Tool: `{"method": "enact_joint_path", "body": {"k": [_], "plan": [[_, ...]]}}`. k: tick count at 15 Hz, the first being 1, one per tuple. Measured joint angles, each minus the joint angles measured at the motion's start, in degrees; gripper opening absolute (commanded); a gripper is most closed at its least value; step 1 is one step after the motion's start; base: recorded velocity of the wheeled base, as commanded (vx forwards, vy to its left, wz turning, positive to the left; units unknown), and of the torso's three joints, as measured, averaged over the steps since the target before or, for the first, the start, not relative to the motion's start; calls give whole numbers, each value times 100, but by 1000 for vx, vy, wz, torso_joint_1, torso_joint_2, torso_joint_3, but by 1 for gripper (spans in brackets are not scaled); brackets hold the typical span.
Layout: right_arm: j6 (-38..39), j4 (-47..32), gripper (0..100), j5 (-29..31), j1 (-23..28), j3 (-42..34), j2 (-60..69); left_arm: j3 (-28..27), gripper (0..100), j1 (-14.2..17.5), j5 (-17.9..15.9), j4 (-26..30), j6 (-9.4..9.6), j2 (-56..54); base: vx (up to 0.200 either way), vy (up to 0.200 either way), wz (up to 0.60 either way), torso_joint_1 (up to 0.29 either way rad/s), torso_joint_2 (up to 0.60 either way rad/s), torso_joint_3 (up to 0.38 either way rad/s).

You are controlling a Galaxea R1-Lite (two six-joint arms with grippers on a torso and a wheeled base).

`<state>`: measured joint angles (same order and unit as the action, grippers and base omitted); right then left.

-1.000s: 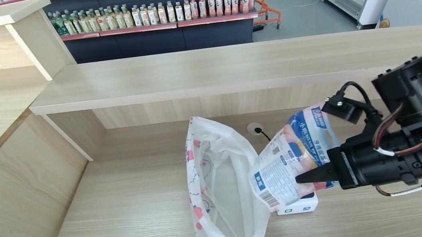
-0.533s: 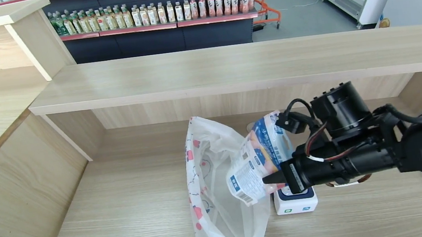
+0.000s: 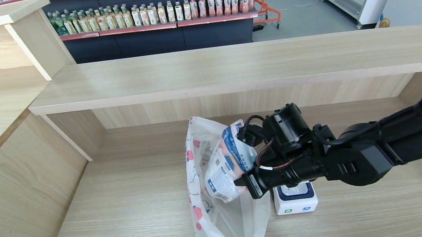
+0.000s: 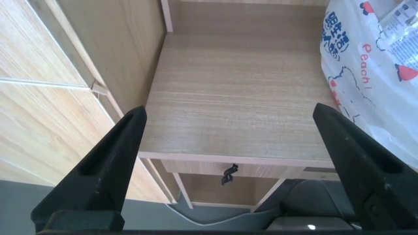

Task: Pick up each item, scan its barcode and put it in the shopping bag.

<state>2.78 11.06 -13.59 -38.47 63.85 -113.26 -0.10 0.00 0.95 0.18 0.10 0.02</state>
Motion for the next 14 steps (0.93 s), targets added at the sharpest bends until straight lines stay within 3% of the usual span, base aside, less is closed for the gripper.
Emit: {"method": "enact_joint_path", "body": {"k": [1, 2, 7, 14], "plan": [[-156, 11, 0, 0, -11, 11, -77, 0, 100, 0, 0, 0, -2, 0, 0, 0, 0, 0, 0, 0], [-273, 13, 100, 2, -17, 17, -132, 0, 100, 0, 0, 0, 0, 0, 0, 0, 0, 0, 0, 0], [-218, 183, 100, -57, -5, 30, -127, 0, 100, 0, 0, 0, 0, 0, 0, 0, 0, 0, 0, 0], [1114, 29, 100, -469, 650, -449, 1310, 0, 100, 0, 0, 0, 0, 0, 0, 0, 0, 0, 0, 0]]}}
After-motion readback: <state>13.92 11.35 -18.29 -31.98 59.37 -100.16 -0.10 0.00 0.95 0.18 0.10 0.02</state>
